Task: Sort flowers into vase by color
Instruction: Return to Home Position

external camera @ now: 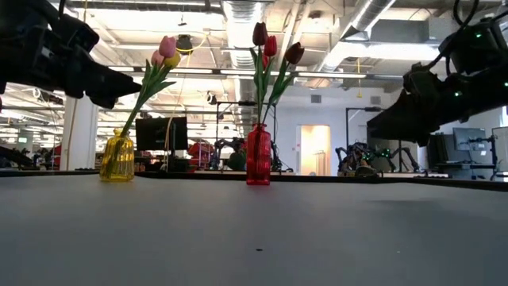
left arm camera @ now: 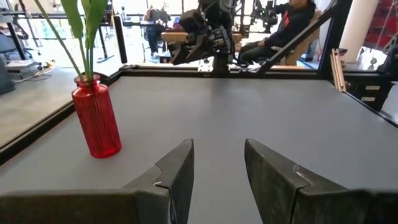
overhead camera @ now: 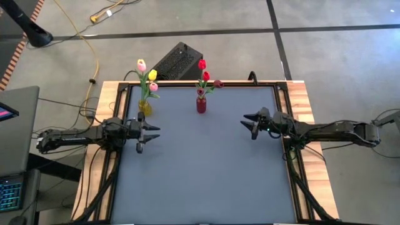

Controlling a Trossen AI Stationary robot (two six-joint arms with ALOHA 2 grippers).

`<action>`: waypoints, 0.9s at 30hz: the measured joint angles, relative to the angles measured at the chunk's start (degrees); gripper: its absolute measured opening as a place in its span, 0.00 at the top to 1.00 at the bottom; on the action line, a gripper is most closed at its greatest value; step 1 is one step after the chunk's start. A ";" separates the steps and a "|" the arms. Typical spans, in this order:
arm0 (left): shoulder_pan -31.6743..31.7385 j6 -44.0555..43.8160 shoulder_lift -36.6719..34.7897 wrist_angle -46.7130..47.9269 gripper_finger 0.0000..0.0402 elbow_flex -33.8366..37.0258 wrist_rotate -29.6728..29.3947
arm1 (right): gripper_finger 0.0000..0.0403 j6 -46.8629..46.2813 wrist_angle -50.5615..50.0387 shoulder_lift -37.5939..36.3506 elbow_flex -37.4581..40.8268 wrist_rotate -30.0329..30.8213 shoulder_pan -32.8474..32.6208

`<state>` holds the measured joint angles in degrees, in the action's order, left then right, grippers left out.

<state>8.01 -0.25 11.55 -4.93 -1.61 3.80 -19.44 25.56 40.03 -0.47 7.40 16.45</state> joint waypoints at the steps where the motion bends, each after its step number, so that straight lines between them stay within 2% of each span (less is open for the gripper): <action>1: 0.00 0.00 0.00 -0.33 0.68 0.00 0.02 | 0.42 0.23 0.08 0.00 0.00 0.04 0.04; 12: -0.04 -1.92 0.00 -1.15 0.68 0.27 1.81 | 0.42 4.52 -1.64 0.02 0.07 0.04 0.01; 19: -0.02 -6.04 0.28 -1.80 0.68 0.98 -9.31 | 0.42 4.87 -7.74 0.02 0.11 0.04 0.06; 27: -0.02 -6.05 0.28 0.89 0.68 1.03 -10.61 | 0.42 4.88 -10.60 0.02 0.13 0.02 0.06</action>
<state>7.99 -6.30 11.84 -4.03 -0.58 -6.81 -14.56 14.97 40.05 -0.34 7.42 16.51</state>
